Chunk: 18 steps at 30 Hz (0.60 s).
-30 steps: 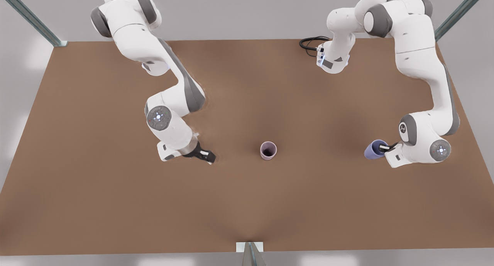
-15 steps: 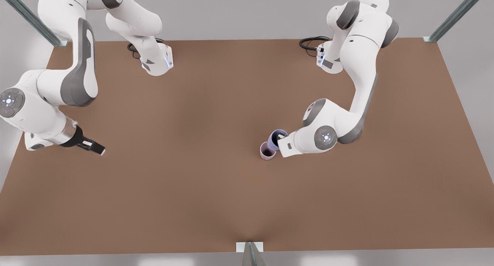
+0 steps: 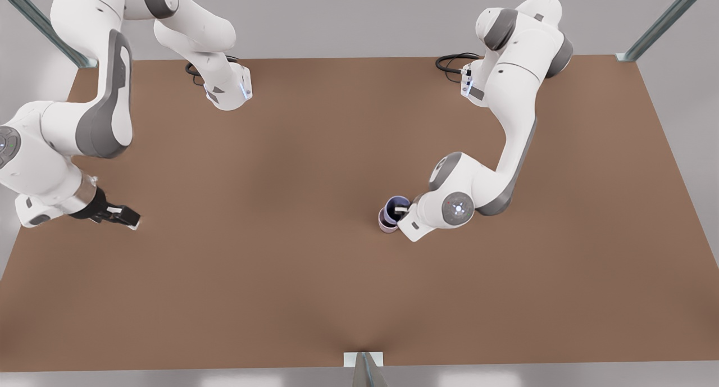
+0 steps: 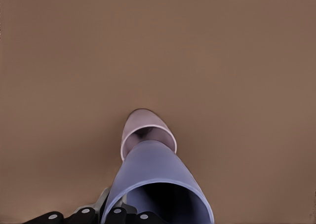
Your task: Stack the cups, with the pink cup at the bottom and the purple cup at the top
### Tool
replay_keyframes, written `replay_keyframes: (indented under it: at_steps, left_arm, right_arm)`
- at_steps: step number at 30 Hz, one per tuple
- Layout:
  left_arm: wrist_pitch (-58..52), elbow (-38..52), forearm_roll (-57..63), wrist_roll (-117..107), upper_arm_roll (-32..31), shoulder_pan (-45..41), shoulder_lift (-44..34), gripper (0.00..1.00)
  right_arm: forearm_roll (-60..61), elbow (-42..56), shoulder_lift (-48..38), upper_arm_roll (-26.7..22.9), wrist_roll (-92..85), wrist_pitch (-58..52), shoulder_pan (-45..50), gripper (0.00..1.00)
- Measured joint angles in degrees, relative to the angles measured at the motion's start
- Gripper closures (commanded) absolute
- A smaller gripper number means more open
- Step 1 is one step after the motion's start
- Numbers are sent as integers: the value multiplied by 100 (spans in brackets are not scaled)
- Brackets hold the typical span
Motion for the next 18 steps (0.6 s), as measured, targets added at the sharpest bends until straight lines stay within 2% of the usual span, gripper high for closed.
replay_keyframes:
  at_steps: [18]
  left_arm:
    - [132, -65, 28, -1143, 6, -70, 182, 79]
  right_arm:
    - [21, 22, 10, 2, -481, -32, 8, 0]
